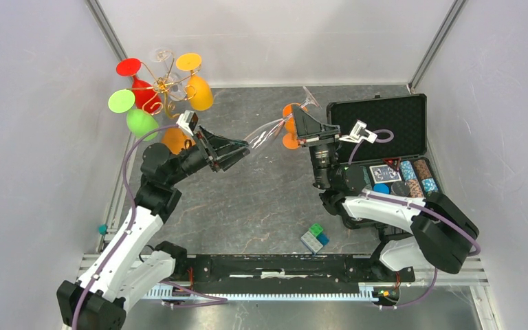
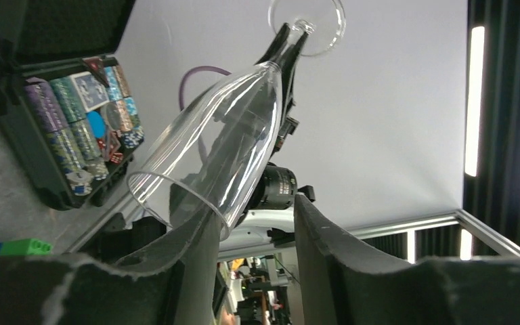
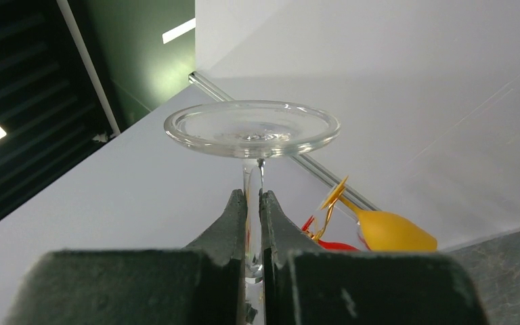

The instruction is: Take the wine glass off the wine glass rack

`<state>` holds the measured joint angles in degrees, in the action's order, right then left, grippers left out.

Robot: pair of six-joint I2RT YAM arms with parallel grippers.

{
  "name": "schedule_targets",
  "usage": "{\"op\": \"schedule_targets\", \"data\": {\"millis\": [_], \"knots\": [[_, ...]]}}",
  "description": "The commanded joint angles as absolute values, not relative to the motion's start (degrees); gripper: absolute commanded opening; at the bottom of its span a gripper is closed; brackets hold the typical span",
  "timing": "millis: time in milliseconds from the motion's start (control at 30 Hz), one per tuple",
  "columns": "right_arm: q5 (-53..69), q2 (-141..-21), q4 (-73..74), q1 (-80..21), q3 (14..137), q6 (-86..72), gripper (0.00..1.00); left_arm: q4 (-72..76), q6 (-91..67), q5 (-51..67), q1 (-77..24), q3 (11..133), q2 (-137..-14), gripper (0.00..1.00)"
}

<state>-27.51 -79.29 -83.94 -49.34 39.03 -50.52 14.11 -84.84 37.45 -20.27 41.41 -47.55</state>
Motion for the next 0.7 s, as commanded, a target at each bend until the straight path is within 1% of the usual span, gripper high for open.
{"op": "schedule_targets", "data": {"millis": [0,67,233,300,367,400,667], "knots": [[-30.0,-80.6,-109.5,-49.7,40.7,-55.6,0.00,26.5,-91.5,35.7,-23.0,40.8,-48.2,0.43],[-30.9,-80.9,-109.9,-49.7,40.4,-57.0,0.00,28.6,-92.1,34.1,-23.5,40.2,-48.1,0.37],[-33.5,-81.3,-110.4,-49.7,39.2,-59.3,0.00,31.0,-91.7,31.1,-23.8,39.4,-48.0,0.15],[-34.0,-81.2,-110.7,-49.7,38.7,-59.5,0.00,31.1,-91.4,30.1,-23.9,39.3,-48.0,0.11],[-34.1,-81.3,-111.0,-49.7,38.4,-59.6,0.00,31.0,-91.2,29.2,-24.0,39.1,-48.1,0.04],[-34.1,-81.4,-111.1,-49.7,38.2,-59.7,0.00,31.1,-91.1,29.0,-24.0,39.1,-48.1,0.02],[-34.5,-81.0,-111.2,-49.8,36.6,-60.4,0.00,29.0,-85.7,26.3,-23.9,39.2,-47.6,0.02]]}}
